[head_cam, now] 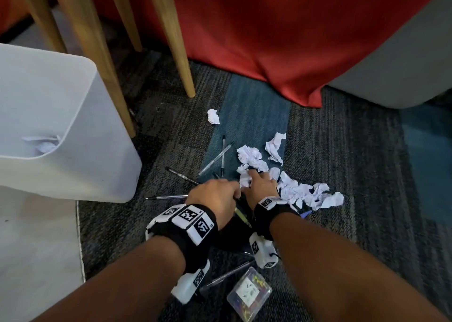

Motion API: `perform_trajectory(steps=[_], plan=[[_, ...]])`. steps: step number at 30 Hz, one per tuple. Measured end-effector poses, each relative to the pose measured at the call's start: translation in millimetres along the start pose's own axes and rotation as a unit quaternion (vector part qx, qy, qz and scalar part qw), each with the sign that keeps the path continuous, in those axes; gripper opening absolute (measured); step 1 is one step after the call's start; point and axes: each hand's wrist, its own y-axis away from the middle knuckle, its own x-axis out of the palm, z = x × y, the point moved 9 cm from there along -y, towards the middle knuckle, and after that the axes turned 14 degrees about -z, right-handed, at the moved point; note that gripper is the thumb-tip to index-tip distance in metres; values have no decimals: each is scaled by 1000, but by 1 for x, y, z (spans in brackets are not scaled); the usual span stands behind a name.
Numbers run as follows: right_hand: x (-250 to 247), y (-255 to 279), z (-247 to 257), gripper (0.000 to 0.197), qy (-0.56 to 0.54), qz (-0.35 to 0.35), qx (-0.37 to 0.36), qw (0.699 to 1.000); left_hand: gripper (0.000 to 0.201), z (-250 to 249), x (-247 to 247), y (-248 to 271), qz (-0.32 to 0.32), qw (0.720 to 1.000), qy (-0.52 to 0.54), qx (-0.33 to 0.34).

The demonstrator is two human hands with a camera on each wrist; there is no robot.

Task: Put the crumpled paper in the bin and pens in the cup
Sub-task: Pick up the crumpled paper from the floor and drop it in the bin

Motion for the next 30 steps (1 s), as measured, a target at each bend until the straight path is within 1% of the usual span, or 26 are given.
perform_trajectory(steps=[4,8,9,11,12,13,14,16,17,18,19,22,24,26,28,30], plan=[[8,4,6,34,37,-17,-58,997,25,-2,19,4,0,1000,1,0],[2,19,13,27,0,-49,-104,993,25,0,28,1,-10,1000,2,-3],[-4,26,17,24,-13,-64,-120,991,26,0,30,0,-14,1000,4,-4],[-21,39,25,8,-37,-122,-153,980,32,1,35,-3,-25,1000,5,-3],[-27,48,30,17,-56,-133,-171,975,37,3,38,-6,-28,1000,4,-5],[-29,56,30,24,-89,-130,-166,973,44,5,42,-10,-28,1000,2,-9],[-33,62,30,25,-110,-140,-161,971,52,9,47,-14,-26,1000,-1,-15],[-36,67,28,16,-133,-154,-148,968,65,17,57,-21,-14,1000,-7,-27],[-32,66,25,11,-145,-139,-128,971,71,21,63,-24,-3,1000,-13,-27],[-26,67,22,10,-149,-123,-119,974,76,23,70,-27,13,1000,-19,-21],[-23,69,22,12,-151,-115,-125,974,79,24,77,-29,31,999,-27,-11],[-20,81,26,17,-163,-113,-152,968,78,23,97,-37,76,995,-64,23],[-21,90,27,19,-178,-121,-159,964,75,23,104,-45,88,992,-81,42],[-20,96,24,17,-192,-119,-145,963,78,23,108,-54,92,989,-96,57],[-16,101,21,14,-200,-119,-142,962,83,24,110,-62,100,987,-110,63],[-11,106,17,15,-198,-111,-141,964,83,24,108,-67,113,985,-117,56]])
